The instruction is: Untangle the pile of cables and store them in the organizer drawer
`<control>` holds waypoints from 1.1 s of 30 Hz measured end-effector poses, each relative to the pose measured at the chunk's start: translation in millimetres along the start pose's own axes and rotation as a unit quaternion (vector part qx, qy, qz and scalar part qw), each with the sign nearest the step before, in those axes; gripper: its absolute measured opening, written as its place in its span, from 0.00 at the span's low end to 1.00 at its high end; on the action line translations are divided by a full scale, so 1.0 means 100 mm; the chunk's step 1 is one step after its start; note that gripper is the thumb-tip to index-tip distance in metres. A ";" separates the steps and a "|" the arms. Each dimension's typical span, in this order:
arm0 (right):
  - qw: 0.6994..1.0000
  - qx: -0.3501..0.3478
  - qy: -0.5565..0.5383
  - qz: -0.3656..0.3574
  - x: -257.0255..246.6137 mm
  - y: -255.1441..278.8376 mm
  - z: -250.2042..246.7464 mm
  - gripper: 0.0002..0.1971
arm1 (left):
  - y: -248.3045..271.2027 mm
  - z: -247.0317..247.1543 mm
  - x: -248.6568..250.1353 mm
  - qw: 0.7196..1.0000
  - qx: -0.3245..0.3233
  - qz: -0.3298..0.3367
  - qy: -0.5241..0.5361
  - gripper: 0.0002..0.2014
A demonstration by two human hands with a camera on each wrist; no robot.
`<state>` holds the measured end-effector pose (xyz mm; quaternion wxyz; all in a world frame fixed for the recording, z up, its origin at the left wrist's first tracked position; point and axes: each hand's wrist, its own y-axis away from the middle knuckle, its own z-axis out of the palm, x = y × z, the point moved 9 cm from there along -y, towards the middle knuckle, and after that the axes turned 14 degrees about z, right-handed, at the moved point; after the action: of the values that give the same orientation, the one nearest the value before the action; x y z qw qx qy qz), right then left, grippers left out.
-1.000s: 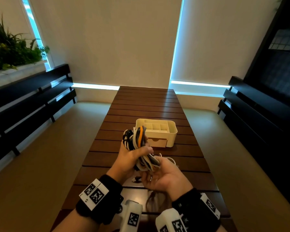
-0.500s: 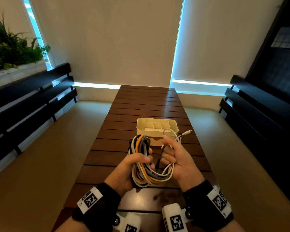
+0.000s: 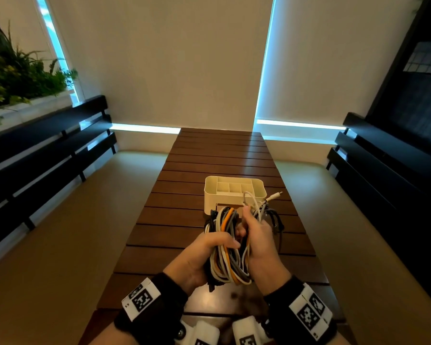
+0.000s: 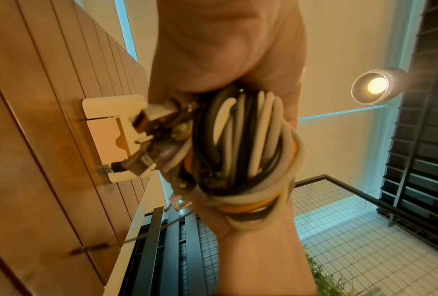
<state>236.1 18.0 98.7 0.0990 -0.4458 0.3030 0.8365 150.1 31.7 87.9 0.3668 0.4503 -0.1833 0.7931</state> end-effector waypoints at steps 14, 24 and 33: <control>0.984 -0.080 0.158 0.038 0.11 0.04 0.13 0.24 | 0.03 -0.04 -0.02 0.987 0.037 0.025 -0.157 0.18; 0.980 -0.079 0.069 0.168 0.19 -0.01 0.08 0.19 | 0.04 -0.06 -0.14 0.974 0.076 0.094 -0.193 0.18; 0.985 -0.047 -0.094 0.134 0.17 -0.11 0.02 0.12 | 0.07 -0.06 -0.27 0.991 0.055 0.053 -0.108 0.23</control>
<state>229.9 26.3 81.2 -0.0071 -0.3247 0.3094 0.8937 150.6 19.7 62.3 0.2769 0.5427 -0.2016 0.7670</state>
